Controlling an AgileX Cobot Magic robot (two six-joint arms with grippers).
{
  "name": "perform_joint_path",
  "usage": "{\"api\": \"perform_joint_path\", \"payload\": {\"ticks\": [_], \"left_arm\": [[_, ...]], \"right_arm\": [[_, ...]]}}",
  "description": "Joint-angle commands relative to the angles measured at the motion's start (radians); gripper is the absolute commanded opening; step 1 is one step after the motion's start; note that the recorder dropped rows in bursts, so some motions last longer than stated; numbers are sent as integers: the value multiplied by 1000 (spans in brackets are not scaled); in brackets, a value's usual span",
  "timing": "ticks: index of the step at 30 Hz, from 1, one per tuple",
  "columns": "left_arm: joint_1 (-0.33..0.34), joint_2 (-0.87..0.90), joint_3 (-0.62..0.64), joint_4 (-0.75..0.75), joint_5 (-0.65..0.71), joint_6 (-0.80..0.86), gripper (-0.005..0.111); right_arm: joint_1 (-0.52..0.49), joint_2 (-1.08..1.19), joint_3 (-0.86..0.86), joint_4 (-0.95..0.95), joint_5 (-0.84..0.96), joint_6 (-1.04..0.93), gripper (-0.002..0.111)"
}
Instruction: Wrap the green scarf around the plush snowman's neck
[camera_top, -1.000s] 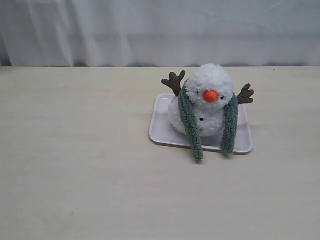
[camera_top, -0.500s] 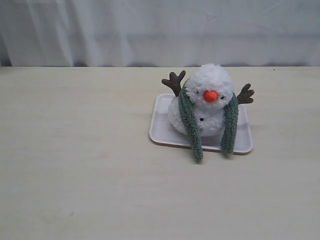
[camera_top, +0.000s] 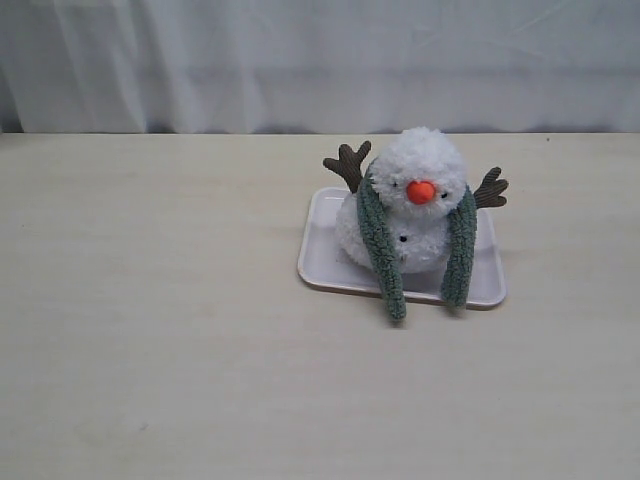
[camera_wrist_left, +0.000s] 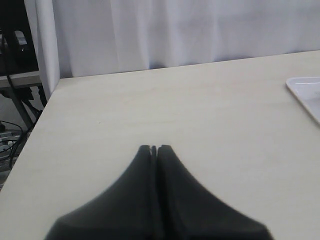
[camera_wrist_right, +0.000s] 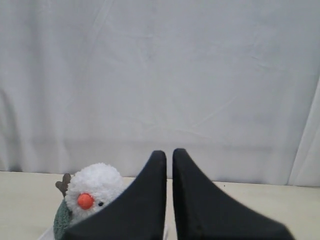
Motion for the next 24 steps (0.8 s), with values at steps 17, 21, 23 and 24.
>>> {"api": "perform_joint_path", "payload": {"ticks": [17,21,23,24], "left_arm": [[1,-2,2,-2,-12,-3,0],[1,-2,2,-2,-12,-3,0],[1,-2,2,-2,-12,-3,0],[1,-2,2,-2,-12,-3,0]], "right_arm": [[-112,-3,268,-6,-236,70,4],[-112,-3,331,-31,-239,70,4],[-112,-3,357,-46,-239,70,4],[-112,-3,368,-54,-239,70,4]]}}
